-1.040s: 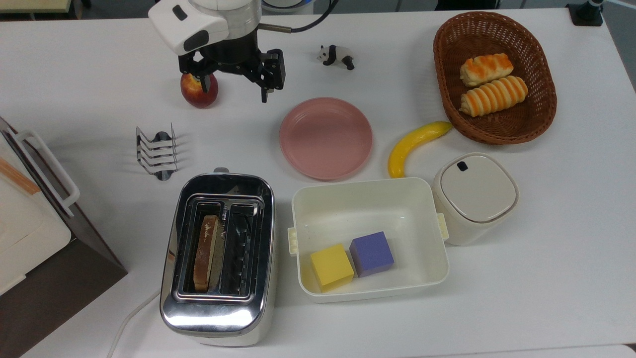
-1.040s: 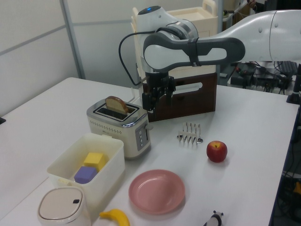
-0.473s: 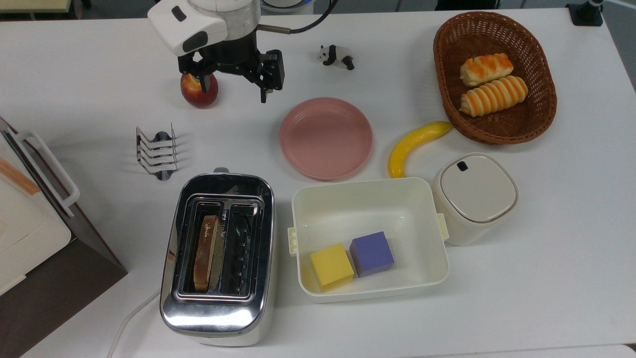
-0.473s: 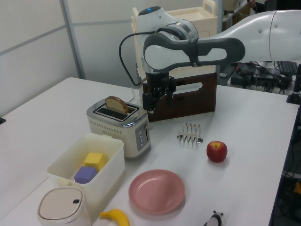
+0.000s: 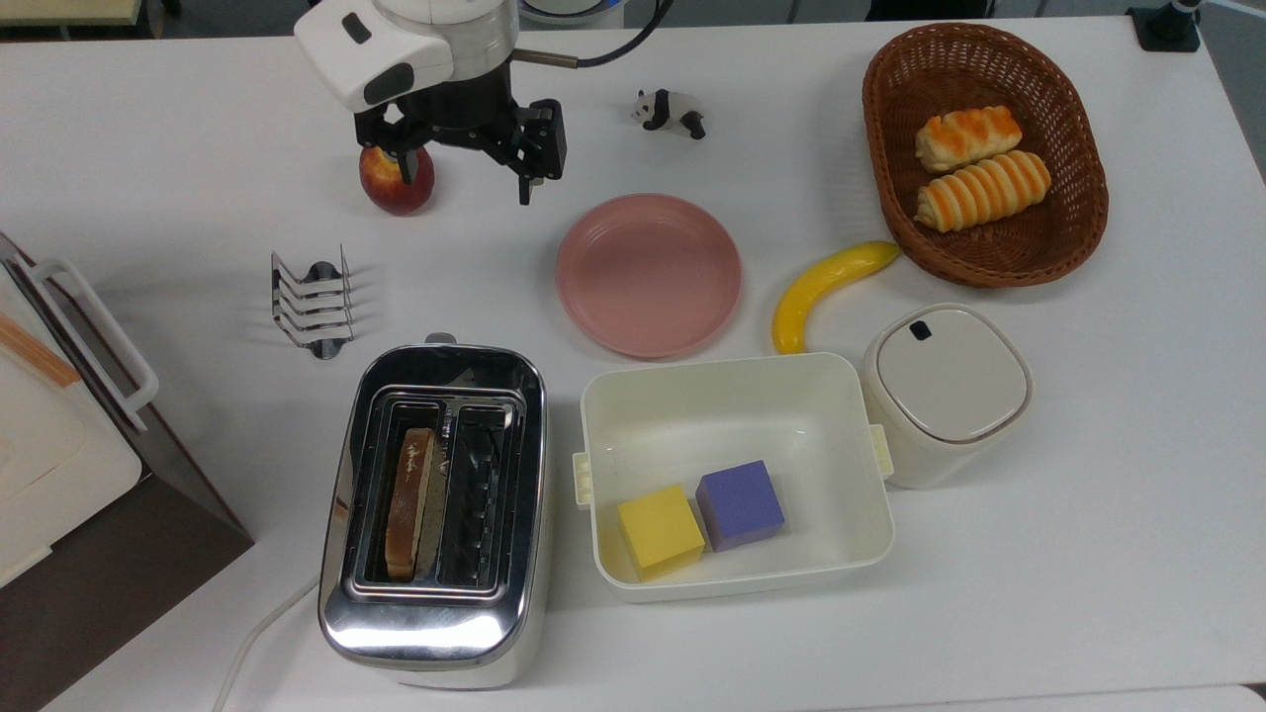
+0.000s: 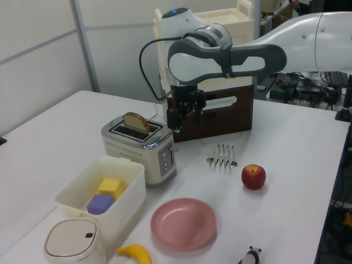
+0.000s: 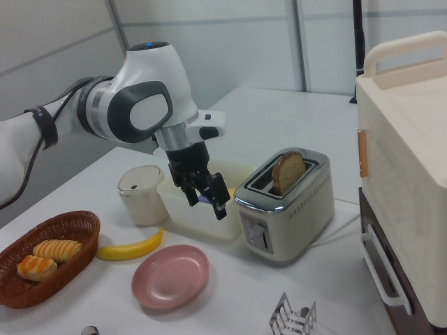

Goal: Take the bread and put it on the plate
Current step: 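Move the open gripper over the toaster slot holding the bread slice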

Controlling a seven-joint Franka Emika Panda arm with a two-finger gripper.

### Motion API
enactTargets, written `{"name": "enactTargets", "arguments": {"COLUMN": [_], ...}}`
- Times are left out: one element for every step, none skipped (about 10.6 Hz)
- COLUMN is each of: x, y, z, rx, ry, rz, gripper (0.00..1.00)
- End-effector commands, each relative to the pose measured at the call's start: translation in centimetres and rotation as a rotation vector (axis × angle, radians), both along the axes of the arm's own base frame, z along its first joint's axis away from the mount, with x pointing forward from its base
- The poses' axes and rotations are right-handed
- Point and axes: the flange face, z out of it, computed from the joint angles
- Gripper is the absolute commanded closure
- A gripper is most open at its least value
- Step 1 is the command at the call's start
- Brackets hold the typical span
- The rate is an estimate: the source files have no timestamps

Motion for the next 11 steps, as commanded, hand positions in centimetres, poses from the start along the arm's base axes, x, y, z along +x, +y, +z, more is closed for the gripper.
{"name": "enactTargets", "arguments": {"x": [-0.4, 0.1, 0.6, 1.2, 1.8, 2.6, 3.5, 4.5, 5.6, 6.5, 7.4], "y": [0.0, -0.3, -0.6, -0.7, -0.7, -0.7, -0.7, -0.7, -0.6, -0.4, -0.2], "z": [0.3, 0.7, 0.9, 1.1, 1.2, 1.3, 1.3, 1.2, 0.5, -0.4, -1.8], "rx": [0.011, 0.009, 0.006, 0.004, 0.001, -0.002, -0.008, -0.011, -0.015, -0.017, -0.020], "ry": [-0.013, -0.062, -0.100, -0.147, -0.196, -0.249, -0.315, -0.385, -0.443, -0.489, -0.517], "rz": [-0.014, -0.015, -0.016, -0.012, -0.006, -0.002, 0.002, 0.000, 0.007, 0.014, 0.022], "gripper": [0.00, 0.00, 0.00, 0.00, 0.00, 0.00, 0.00, 0.00, 0.00, 0.00, 0.00]}}
